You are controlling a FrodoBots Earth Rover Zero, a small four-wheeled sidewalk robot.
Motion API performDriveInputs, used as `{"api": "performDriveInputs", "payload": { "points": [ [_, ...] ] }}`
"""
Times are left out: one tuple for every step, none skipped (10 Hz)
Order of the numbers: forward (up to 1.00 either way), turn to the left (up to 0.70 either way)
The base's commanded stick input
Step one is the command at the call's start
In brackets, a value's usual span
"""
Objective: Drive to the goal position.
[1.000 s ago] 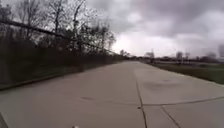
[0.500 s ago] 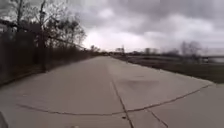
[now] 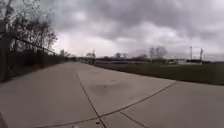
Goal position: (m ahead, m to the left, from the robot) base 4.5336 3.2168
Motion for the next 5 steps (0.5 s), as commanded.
{"api": "performDriveInputs", "payload": {
  "points": [
    [0.00,0.04],
    [0.00,0.52],
    [0.00,1.00],
    [0.00,1.00],
    [0.00,1.00]
  ]
}}
